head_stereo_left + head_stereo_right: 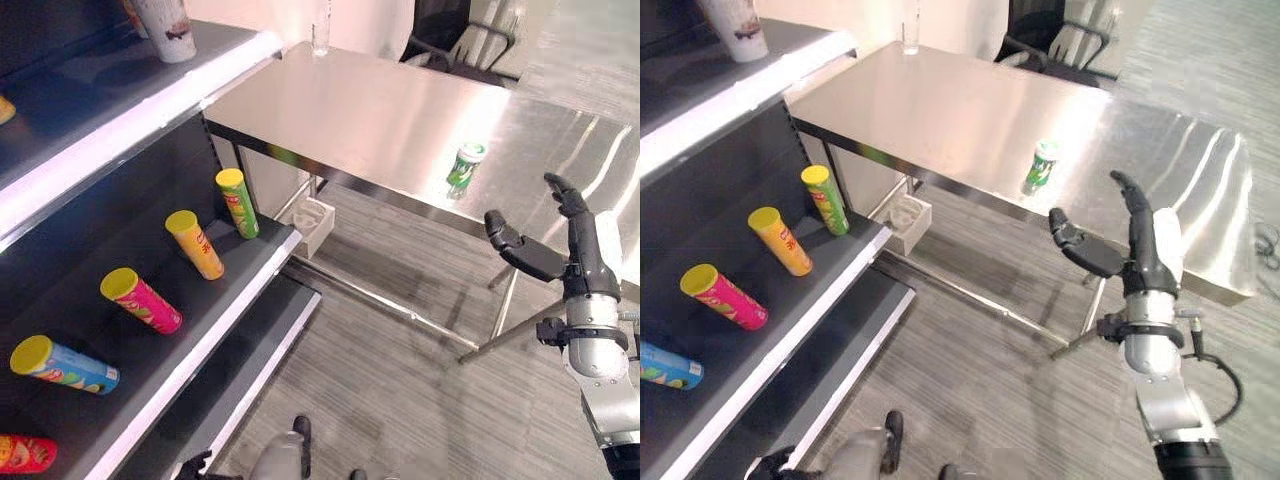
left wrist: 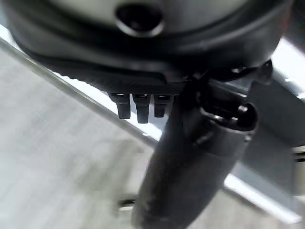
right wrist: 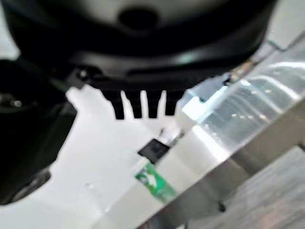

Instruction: Put the goods on the table back onto the shelves and tidy them up.

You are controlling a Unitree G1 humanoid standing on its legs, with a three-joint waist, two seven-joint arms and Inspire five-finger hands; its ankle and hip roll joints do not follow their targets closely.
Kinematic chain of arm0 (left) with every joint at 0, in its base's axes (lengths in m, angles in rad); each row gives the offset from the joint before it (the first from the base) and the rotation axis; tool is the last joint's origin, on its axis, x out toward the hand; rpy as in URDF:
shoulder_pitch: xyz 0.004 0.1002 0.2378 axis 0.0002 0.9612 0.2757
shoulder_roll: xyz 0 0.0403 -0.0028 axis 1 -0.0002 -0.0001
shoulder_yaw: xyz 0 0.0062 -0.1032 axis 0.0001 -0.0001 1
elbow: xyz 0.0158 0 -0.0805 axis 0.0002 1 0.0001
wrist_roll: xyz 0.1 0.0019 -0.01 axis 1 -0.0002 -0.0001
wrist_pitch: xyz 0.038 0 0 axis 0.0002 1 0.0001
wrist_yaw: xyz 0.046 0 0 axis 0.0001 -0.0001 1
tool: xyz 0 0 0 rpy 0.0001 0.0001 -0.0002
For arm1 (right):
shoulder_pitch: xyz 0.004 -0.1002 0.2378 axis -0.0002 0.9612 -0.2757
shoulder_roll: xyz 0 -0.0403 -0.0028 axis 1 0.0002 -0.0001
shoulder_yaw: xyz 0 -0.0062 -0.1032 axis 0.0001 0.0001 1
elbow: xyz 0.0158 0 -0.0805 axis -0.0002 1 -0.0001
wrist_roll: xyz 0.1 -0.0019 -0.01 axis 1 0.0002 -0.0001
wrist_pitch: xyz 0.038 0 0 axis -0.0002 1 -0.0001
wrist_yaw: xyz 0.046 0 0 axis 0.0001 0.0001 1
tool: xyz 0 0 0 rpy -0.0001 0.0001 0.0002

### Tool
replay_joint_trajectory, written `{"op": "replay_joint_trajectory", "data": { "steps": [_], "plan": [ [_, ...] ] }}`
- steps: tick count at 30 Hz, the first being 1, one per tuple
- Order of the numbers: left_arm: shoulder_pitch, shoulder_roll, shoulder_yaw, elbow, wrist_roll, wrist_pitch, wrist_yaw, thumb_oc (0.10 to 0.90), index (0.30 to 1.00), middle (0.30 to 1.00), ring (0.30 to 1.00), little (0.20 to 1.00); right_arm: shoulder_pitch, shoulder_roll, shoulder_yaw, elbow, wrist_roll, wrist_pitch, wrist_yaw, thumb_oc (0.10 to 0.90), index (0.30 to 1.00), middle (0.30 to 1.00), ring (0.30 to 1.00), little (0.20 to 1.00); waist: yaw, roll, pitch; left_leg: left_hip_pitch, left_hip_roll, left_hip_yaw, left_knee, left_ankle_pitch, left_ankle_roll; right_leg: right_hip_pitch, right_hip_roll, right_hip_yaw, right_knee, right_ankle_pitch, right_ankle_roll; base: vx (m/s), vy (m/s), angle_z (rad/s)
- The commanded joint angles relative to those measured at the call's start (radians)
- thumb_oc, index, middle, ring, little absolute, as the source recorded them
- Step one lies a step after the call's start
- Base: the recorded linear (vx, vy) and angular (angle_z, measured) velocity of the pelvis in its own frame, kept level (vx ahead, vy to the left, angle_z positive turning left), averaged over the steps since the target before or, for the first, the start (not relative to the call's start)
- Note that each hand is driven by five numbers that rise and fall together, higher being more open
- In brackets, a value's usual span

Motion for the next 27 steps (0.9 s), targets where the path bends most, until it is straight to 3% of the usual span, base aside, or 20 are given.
{"op": "replay_joint_trajectory", "data": {
  "steps": [1,2,4,6,7,8,9,10,12,13,14,15,19,27],
  "plan": [
    [-0.011,0.008,-0.007,-0.035,0.039,-0.036,0.019,0.8,0.9,0.9,0.9,0.9,-0.106,-0.077,-0.102,-0.136,-0.048,-0.059,-0.036,0.8,0.9,0.9,0.9,0.9,0.006,-0.016,-0.068,0.114,0.007,0.006,-0.208,0.158,0.032,0.109,-0.002,0.023,-0.121,-0.015,0.159,0.61,0.223,-0.72],
    [-0.023,0.013,-0.007,-0.038,0.042,-0.035,0.021,0.8,0.9,0.9,0.9,0.9,-0.097,-0.064,-0.116,-0.144,-0.074,-0.054,-0.039,0.8,0.9,0.9,0.9,0.9,-0.001,-0.033,-0.102,0.152,-0.003,0.029,-0.19,0.113,0.064,0.097,-0.058,0.03,-0.035,-0.034,0.184,0.45,0.205,-0.69],
    [-0.036,0.018,-0.013,-0.047,0.041,-0.033,0.022,0.8,0.9,0.9,0.9,0.9,-0.102,-0.056,-0.116,-0.14,-0.097,-0.045,-0.045,0.8,0.9,0.9,0.9,0.9,-0.007,-0.037,-0.107,0.187,-0.012,0.048,-0.187,0.08,0.091,0.047,-0.092,0.035,0.09,-0.013,0.207,0.31,0.174,-0.4],
    [-0.054,0.025,-0.021,-0.06,0.032,-0.033,0.025,0.8,0.9,0.9,0.9,0.9,-0.115,-0.059,-0.121,-0.14,-0.114,-0.035,-0.049,0.8,0.9,0.9,0.9,0.9,-0.026,-0.042,-0.086,0.234,-0.029,0.058,-0.187,0.049,0.121,-0.054,-0.128,0.044,0.288,0.081,0.234,0.11,0.1,-0.44],
    [-0.055,0.025,-0.02,-0.06,0.032,-0.032,0.025,0.8,0.9,0.9,0.9,0.9,-0.117,-0.059,-0.121,-0.139,-0.114,-0.035,-0.049,0.8,0.9,0.9,0.9,0.9,-0.024,-0.04,-0.089,0.228,-0.026,0.06,-0.188,0.052,0.121,-0.061,-0.125,0.046,0.288,0.085,0.234,0.06,0.106,-0.14],
    [-0.07,0.037,-0.035,-0.076,0.024,-0.033,0.03,0.8,0.9,0.9,0.9,0.9,-0.131,-0.056,-0.116,-0.135,-0.122,-0.035,-0.066,0.8,0.9,0.9,0.9,0.9,-0.042,-0.028,-0.064,0.253,-0.027,0.058,-0.189,0.042,0.137,-0.131,-0.136,0.044,0.429,0.162,0.227,0.05,0.077,0.03],
    [-0.074,0.04,-0.036,-0.083,0.023,-0.032,0.03,0.8,0.9,0.9,0.9,0.9,-0.133,-0.045,-0.112,-0.135,-0.129,-0.032,-0.071,0.8,0.9,0.9,0.9,0.9,-0.045,-0.021,-0.058,0.263,-0.019,0.053,-0.194,0.039,0.138,-0.173,-0.146,0.038,0.485,0.15,0.214,0.14,0.054,0.22],
    [-0.076,0.047,-0.034,-0.1,0.016,-0.035,0.035,0.8,0.9,0.9,0.9,0.9,-0.127,-0.039,-0.125,-0.143,-0.14,-0.032,-0.085,0.8,0.9,0.9,0.9,0.9,-0.049,-0.009,-0.05,0.282,0.002,0.05,-0.203,0.03,0.133,-0.233,-0.189,0.0,0.458,0.119,0.199,0.15,-0.049,0.18],
    [-0.08,0.051,-0.035,-0.112,0.015,-0.042,0.038,0.8,0.9,0.9,0.9,0.9,-0.118,-0.04,-0.156,-0.154,-0.148,-0.033,-0.101,0.8,0.9,0.9,0.9,0.9,-0.061,-0.003,-0.048,0.296,0.019,0.045,-0.209,0.013,0.115,-0.25,-0.231,-0.053,0.306,0.098,0.204,0.16,-0.127,0.25],
    [-0.082,0.049,-0.036,-0.114,0.015,-0.043,0.037,0.8,0.9,0.9,0.9,0.9,-0.113,-0.043,-0.171,-0.16,-0.148,-0.031,-0.105,0.8,0.9,0.9,0.9,0.9,-0.068,-0.007,-0.049,0.302,0.017,0.043,-0.21,0.004,0.109,-0.251,-0.24,-0.072,0.212,0.114,0.214,0.23,-0.222,0.22],
    [-0.077,0.043,-0.034,-0.1,0.038,-0.044,0.029,0.8,0.9,0.9,0.9,0.9,-0.066,-0.044,-0.22,-0.165,-0.152,-0.031,-0.11,0.8,0.9,0.9,0.9,0.9,-0.092,-0.028,-0.059,0.325,-0.003,0.032,-0.214,-0.029,0.101,-0.213,-0.22,-0.051,0.002,0.134,0.241,0.23,-0.205,0.22],
    [-0.067,0.035,-0.018,-0.086,0.045,-0.041,0.028,0.8,0.9,0.9,0.9,0.9,-0.044,-0.034,-0.251,-0.181,-0.155,-0.027,-0.112,0.8,0.9,0.9,0.9,0.9,-0.095,-0.039,-0.069,0.33,-0.004,0.032,-0.213,-0.029,0.097,-0.192,-0.212,-0.037,-0.039,0.154,0.252,0.25,-0.194,0.23],
    [-0.049,0.023,-0.006,-0.058,0.057,-0.045,0.022,0.8,0.9,0.9,0.9,0.9,0.006,-0.015,-0.298,-0.197,-0.116,-0.042,-0.097,0.8,0.9,0.9,0.9,0.9,-0.092,-0.054,-0.101,0.348,0.009,0.043,-0.225,-0.03,0.082,-0.136,-0.195,-0.035,-0.123,0.204,0.267,0.1,-0.115,0.45],
    [-0.038,0.011,-0.003,-0.014,0.074,-0.039,0.003,0.8,0.9,0.9,0.9,0.9,0.037,-0.021,-0.283,-0.198,0.021,-0.082,0.011,0.8,0.9,0.9,0.9,0.9,-0.101,-0.057,-0.128,0.368,0.049,0.053,-0.237,-0.024,0.058,-0.075,-0.159,-0.052,-0.169,0.188,0.248,0.04,-0.102,-0.15]
  ]
}}
